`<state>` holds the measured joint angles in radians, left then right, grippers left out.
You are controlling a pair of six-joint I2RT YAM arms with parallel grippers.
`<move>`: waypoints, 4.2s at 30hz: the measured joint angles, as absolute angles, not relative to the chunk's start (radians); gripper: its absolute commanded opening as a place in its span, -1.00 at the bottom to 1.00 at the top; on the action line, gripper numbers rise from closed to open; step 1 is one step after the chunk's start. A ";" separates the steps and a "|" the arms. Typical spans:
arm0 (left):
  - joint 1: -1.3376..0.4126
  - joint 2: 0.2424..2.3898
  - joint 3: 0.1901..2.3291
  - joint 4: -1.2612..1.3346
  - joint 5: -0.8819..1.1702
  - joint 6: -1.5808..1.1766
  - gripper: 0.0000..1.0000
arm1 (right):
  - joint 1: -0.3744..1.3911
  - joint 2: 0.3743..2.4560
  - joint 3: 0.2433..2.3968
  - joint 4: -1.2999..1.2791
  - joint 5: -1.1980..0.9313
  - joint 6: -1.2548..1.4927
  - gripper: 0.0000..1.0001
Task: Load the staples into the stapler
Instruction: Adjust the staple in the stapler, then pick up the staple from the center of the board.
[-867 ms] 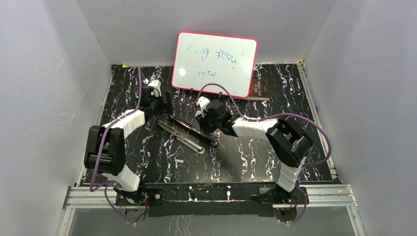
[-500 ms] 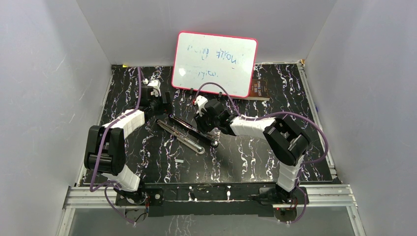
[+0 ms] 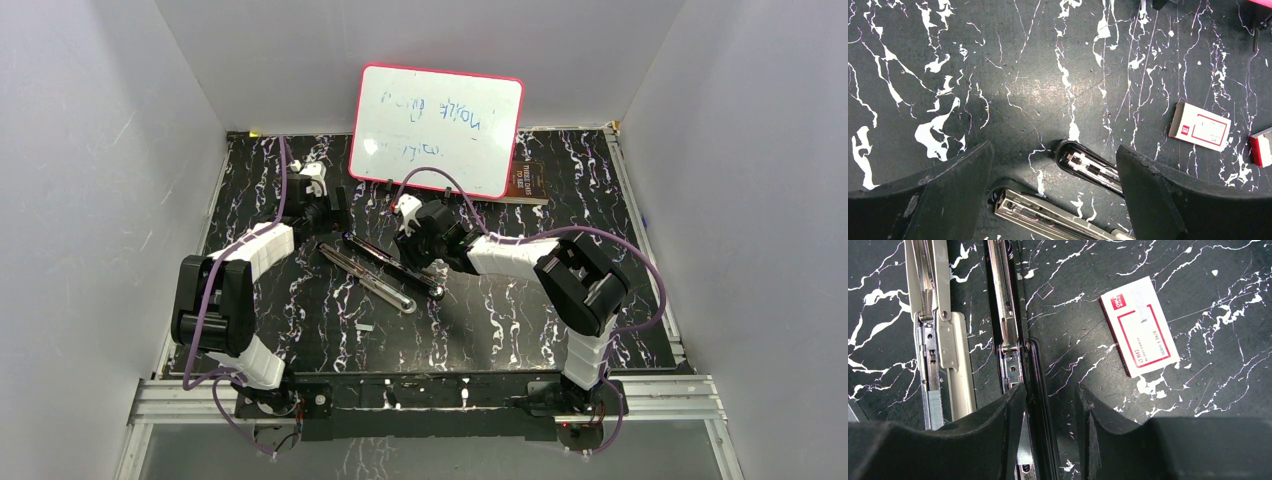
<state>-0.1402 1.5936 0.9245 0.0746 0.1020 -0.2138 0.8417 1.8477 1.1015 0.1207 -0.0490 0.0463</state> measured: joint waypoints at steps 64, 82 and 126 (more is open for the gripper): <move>-0.140 1.594 0.925 0.075 0.105 -0.217 0.85 | 0.871 1.802 1.064 0.084 -0.036 -0.026 0.02; -0.140 1.593 0.925 0.075 0.106 -0.217 0.85 | 0.872 1.765 1.033 0.035 -0.033 -0.019 0.02; -0.180 1.438 0.925 0.047 0.065 -0.205 0.87 | 0.962 1.567 0.712 0.567 -0.336 -0.171 -0.01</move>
<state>-0.1799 1.4376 0.9245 0.0471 0.0647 -0.2054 0.9623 1.5673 0.7124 0.5667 -0.3363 -0.1711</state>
